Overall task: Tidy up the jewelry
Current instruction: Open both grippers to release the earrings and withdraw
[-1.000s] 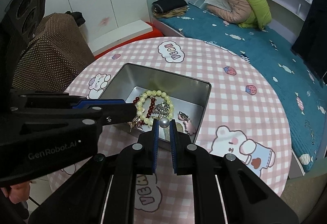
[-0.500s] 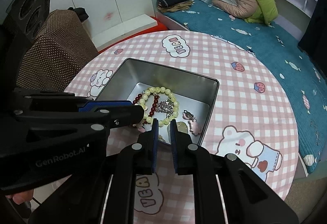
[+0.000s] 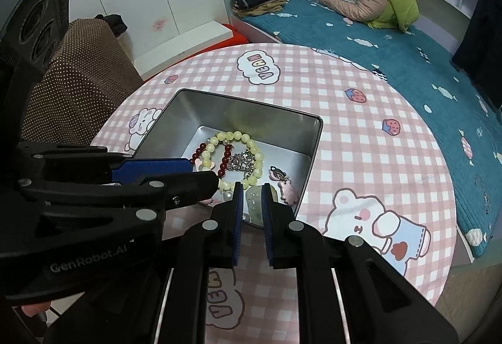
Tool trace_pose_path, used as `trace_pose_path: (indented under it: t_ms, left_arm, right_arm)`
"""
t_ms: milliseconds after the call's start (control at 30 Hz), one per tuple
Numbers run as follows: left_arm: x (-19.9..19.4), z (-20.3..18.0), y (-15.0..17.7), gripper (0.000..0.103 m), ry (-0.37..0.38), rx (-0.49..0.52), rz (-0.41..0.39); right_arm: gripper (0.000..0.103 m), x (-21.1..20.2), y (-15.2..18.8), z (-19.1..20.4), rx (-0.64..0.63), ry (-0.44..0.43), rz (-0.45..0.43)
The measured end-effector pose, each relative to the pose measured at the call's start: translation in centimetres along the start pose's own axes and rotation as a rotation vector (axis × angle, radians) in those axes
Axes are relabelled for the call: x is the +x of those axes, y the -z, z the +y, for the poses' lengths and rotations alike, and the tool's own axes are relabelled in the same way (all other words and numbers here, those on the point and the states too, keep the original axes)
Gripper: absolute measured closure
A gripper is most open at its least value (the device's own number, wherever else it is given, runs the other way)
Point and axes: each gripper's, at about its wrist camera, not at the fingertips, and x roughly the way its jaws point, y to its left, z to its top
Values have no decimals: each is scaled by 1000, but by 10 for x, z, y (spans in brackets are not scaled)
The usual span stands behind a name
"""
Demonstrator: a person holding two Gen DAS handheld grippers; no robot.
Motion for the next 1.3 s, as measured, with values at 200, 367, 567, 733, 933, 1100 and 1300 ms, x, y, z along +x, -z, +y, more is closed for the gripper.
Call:
trace_pose_path:
  t_ms: [200,367,567,733,933,1100,1300]
  left_arm:
    - [1,0,0,79,-2,5,4]
    - [0,0,0,79,-6,7,2]
    - [-8,-1,3,79,-18,10,-20]
    - [-23,-6,10,76,-34,18,-47]
    - [-43,-12,26,75,-56,29,-83]
    - [-63,-17,43,66,-72,24,-123]
    - [-91,-22,65,57,-98,21,-174]
  right_arm:
    - [92,-1,0,-1,6,5,0]
    - [92,-3,0,0,14,11,0]
    - [92,-14,2,0,25,18,-18]
    - [91,-27,6,2,20,27,-40]
    - [77,-45,15,7,19,68,-66]
    - [67,-65,25,10,25,83,-98]
    - [55,-92,40,18,20,100,-144]
